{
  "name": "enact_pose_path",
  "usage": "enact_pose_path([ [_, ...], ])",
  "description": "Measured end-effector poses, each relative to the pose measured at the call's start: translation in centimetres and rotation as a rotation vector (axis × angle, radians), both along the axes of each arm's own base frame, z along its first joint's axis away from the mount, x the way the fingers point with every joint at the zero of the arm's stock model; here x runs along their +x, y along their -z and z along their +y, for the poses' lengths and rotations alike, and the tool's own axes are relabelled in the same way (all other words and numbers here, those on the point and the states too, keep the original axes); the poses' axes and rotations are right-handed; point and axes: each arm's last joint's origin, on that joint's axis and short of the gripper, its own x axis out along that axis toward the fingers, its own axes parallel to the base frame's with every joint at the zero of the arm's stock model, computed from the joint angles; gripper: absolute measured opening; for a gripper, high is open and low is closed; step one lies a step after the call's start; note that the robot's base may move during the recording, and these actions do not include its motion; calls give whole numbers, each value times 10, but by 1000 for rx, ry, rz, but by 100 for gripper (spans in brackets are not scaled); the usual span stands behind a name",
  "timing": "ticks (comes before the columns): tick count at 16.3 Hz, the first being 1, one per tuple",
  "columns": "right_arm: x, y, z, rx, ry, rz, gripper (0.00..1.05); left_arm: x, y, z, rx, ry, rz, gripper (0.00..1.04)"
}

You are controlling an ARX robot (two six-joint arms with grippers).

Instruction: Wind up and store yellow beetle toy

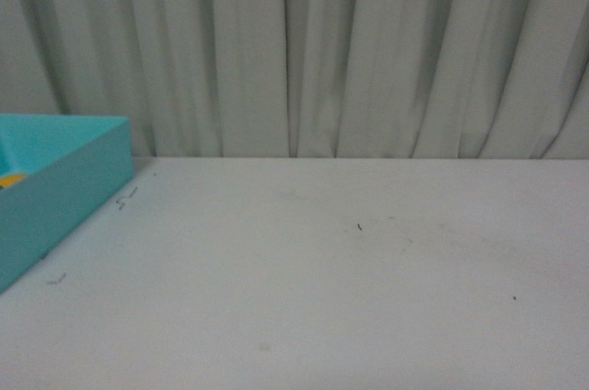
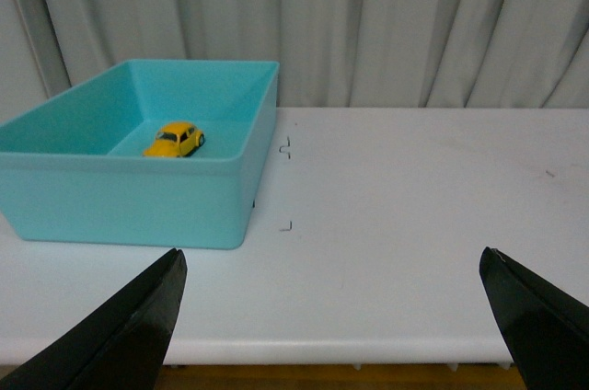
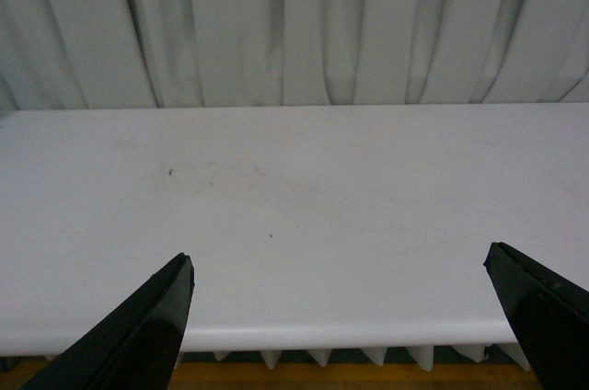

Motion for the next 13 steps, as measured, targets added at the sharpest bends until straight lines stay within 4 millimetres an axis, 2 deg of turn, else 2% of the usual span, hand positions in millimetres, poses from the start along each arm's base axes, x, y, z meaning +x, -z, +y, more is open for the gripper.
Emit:
enact_pose_path([
  [13, 0, 0, 0, 0, -1, 0, 98, 0, 0, 0, -3, -1, 1, 98],
])
